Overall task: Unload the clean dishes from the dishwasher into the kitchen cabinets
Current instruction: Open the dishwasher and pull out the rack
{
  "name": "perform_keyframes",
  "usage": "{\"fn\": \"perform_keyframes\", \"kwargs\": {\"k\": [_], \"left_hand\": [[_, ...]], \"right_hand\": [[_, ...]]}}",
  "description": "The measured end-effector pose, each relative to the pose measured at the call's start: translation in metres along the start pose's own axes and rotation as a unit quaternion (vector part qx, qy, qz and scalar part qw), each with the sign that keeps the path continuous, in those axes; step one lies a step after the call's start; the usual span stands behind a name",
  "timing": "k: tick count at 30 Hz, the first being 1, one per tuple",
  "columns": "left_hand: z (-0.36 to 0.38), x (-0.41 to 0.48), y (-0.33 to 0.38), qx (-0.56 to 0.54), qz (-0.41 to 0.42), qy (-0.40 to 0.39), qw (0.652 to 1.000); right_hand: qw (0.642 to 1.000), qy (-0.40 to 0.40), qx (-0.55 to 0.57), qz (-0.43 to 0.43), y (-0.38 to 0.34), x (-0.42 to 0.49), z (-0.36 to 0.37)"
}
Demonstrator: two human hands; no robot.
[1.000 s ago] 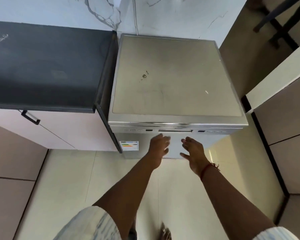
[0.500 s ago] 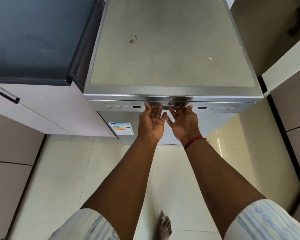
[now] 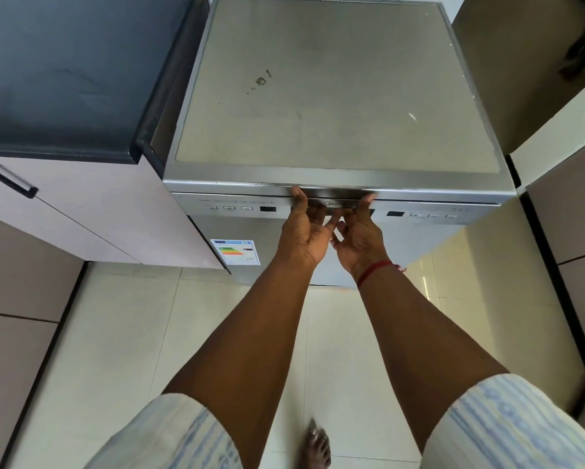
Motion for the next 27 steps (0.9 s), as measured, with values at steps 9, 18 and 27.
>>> {"fn": "perform_keyframes", "kwargs": {"k": [9, 18, 27], "left_hand": [[-0.028, -0.008, -0.012, 0.163, 0.089, 0.119, 0.975], [-0.141, -0.134, -0.025, 0.193, 0.007, 0.141, 0.971], [-0.146, -0.200, 0.057, 0.751, 0.338, 0.177, 0.538]], "right_hand": [[0.996, 0.075, -0.019, -0.039, 0.017, -0.013, -0.028], [0.986, 0.142, -0.084, 0.039, 0.121, -0.097, -0.138], [0.558, 0.364, -0.664, -0.339, 0.095, -0.167, -0.139]]}}
Point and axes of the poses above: each hand's wrist, its own x-axis towards the middle knuckle, its own z-axis out of the palm, y = z × x, the point moved 9 cm from there along x, towards the middle knuckle, and after that the axes turned 14 degrees about z, right-handed, at the moved point
